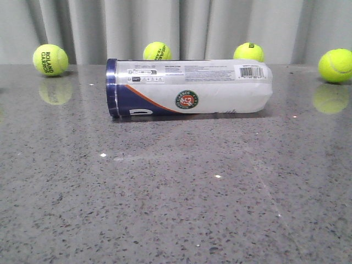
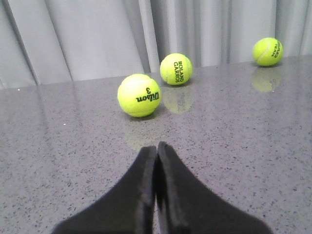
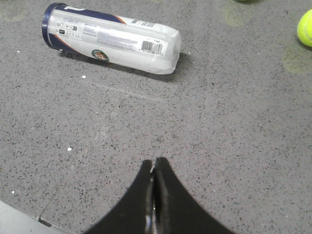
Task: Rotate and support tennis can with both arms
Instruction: 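Raise the right gripper away from the can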
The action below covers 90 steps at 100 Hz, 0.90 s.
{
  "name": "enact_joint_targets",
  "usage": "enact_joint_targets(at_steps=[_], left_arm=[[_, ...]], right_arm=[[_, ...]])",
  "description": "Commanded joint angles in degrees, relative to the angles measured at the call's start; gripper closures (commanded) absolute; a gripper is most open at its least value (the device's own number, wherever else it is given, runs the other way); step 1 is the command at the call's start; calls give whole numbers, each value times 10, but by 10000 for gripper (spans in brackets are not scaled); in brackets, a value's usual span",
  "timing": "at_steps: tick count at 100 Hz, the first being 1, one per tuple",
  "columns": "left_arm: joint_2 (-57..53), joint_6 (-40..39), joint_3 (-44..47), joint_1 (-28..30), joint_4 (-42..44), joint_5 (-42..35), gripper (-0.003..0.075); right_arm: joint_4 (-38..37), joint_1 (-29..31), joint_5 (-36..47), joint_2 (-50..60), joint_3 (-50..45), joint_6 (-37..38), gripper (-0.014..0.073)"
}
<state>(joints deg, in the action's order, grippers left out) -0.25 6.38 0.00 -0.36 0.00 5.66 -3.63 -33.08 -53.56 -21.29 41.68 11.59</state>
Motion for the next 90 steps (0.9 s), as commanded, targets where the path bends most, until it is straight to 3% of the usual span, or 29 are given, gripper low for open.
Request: enact_joint_targets(at_steps=[1,30,63,76,90], left_arm=[[-19,-7,23,2,0,-57,740],[0,-7,-22,2,-3,-61,740],[109,-7,-154,2,-3,-57,740],[177,-7,-220,2,-15,-4,740],[265,-7,-300,2,-86,50,740]], right_arm=[[-13,3,54,26,-8,2,661],[-13,3,61,53,-23,2,661],[-13,3,61,53,-24,2,661],[-13,3,61,53,-24,2,661],[-13,3,61,53,-24,2,661]])
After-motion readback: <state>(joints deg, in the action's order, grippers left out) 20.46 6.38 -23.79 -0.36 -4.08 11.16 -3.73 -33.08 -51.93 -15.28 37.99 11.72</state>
